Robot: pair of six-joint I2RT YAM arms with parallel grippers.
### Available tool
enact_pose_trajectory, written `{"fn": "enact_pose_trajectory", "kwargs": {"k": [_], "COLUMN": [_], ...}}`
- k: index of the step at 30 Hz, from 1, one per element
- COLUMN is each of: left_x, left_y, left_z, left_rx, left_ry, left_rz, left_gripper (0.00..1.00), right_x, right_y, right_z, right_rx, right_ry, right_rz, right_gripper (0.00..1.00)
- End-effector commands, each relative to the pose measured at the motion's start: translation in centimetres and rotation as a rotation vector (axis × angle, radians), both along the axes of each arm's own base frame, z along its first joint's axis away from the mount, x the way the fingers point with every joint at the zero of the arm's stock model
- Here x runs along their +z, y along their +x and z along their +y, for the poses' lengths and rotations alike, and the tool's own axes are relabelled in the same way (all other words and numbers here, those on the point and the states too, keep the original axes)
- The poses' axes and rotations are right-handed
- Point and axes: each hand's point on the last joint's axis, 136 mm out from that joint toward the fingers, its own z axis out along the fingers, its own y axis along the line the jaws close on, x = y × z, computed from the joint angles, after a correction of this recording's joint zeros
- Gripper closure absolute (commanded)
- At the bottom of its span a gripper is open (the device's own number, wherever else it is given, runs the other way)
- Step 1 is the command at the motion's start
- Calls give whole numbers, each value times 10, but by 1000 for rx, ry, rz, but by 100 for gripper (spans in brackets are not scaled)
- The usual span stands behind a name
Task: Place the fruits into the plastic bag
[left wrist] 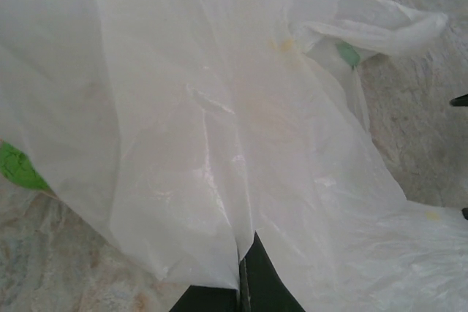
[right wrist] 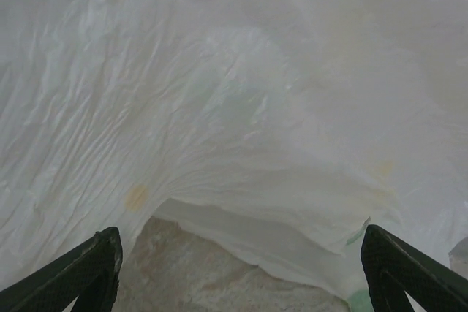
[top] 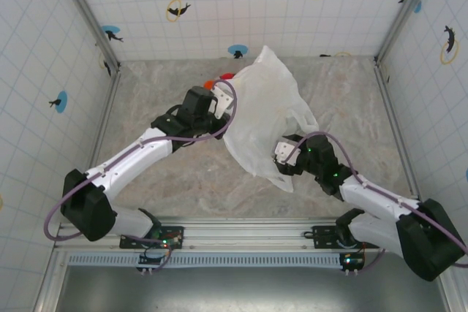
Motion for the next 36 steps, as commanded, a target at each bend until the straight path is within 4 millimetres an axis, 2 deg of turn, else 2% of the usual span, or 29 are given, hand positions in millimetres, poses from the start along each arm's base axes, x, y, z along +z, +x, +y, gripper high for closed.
{"fn": "enact_pose_trajectory", "kwargs": {"k": [1, 12, 20, 27, 33, 36], "left_x": [6, 1, 2, 1, -2, -3], "left_y": [1, -1, -1, -1, -2, -2], "left_z": [-1, -4, -4, -5, -6, -8], "left_rx": [-35, -52, -55, -59, -65, -70], "left_ry": [6, 5, 4, 3, 2, -2], "left_rz": [2, 19, 14, 16, 27, 33], "left_gripper": [100, 100, 100, 100, 100, 100], "right_x": [1, -19, -23, -24, -26, -29], "right_y": [13, 36, 43, 48, 54, 57], "right_z": [-2, -6, 1, 4, 7, 9], "right_rx": [11, -9, 20, 25, 31, 37], "right_ry": [-95, -161, -127, -122, -123, -116], "right_rz": [-85, -127, -106, -116, -133, -142], "right_gripper": [15, 23, 41, 53, 56, 51]}}
